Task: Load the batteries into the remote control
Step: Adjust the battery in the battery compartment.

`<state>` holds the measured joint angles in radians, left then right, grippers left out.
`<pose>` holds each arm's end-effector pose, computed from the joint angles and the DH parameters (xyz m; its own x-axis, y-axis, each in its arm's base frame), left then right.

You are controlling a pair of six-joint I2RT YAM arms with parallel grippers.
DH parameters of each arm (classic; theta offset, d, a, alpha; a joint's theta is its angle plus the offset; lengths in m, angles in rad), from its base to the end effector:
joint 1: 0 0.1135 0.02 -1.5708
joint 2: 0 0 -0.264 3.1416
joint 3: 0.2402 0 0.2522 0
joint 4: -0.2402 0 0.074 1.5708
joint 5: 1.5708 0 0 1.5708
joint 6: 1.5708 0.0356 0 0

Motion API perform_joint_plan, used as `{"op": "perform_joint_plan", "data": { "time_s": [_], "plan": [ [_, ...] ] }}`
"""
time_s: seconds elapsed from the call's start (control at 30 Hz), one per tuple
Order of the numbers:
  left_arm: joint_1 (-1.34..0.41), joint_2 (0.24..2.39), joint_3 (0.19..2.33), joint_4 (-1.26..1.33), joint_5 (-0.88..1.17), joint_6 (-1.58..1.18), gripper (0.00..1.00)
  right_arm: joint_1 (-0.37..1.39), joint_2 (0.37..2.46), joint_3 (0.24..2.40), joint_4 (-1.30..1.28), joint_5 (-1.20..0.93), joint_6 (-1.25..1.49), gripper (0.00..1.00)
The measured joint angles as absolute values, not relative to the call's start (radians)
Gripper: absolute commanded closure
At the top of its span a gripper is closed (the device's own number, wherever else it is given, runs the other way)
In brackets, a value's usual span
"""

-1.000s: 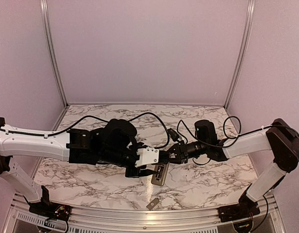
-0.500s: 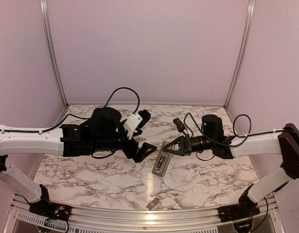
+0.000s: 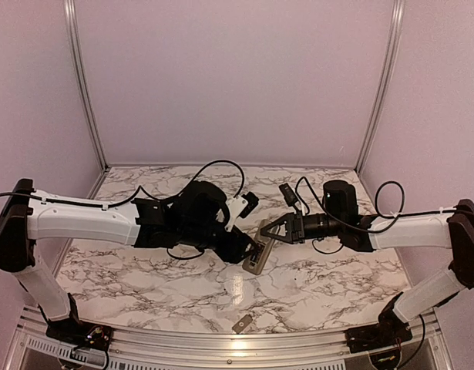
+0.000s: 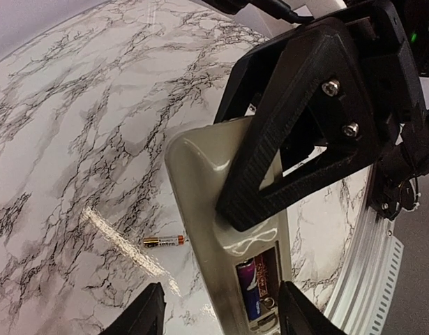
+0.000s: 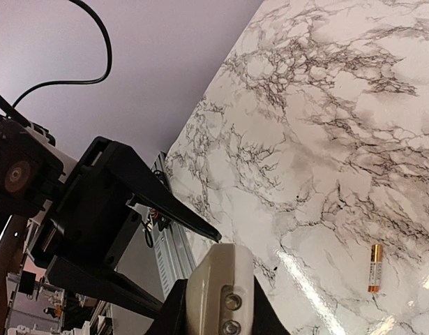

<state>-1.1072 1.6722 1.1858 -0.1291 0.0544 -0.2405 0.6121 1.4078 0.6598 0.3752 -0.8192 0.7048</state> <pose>0.1685 -0.3414 0.2514 -0.4682 0.4047 -0.7855 0.8252 0.5181 -0.2250 0.2217 0.1874 0.2156 -0.8421 -0.0506 -0.5370 -0.5299 0.2635 0.8061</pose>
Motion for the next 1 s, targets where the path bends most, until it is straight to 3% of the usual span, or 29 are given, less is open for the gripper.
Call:
{"op": "perform_joint_plan", "data": {
  "time_s": [0.2, 0.4, 0.5, 0.53, 0.67, 0.77, 0.83, 1.0],
  "plan": [
    [-1.107, 1.726, 1.242, -0.157, 0.062, -0.249, 0.49, 0.612, 1.408, 0.660, 0.376, -0.820, 0.710, 1.00],
    [-1.107, 1.761, 1.264, -0.179, 0.061, -0.261, 0.64, 0.599, 1.408, 0.660, 0.381, -0.824, 0.718, 1.00],
    [-1.107, 1.762, 1.267, -0.180, 0.061, -0.264, 0.66, 0.586, 1.408, 0.657, 0.395, -0.828, 0.733, 1.00],
    [-1.108, 1.762, 1.267, -0.181, 0.061, -0.266, 0.63, 0.580, 1.407, 0.656, 0.402, -0.830, 0.738, 1.00],
    [-1.107, 1.775, 1.282, -0.189, 0.060, -0.267, 0.29, 0.561, 1.407, 0.649, 0.420, -0.841, 0.751, 1.00],
    [-1.097, 1.782, 1.288, -0.200, 0.075, -0.258, 0.13, 0.545, 1.406, 0.638, 0.422, -0.857, 0.751, 1.00],
    [-1.078, 1.779, 1.286, -0.197, 0.105, -0.241, 0.08, 0.529, 1.405, 0.632, 0.418, -0.859, 0.750, 1.00],
    [-1.018, 1.741, 1.264, -0.207, 0.158, -0.125, 0.08, 0.427, 1.378, 0.600, 0.387, -0.863, 0.726, 1.00]
  ]
}}
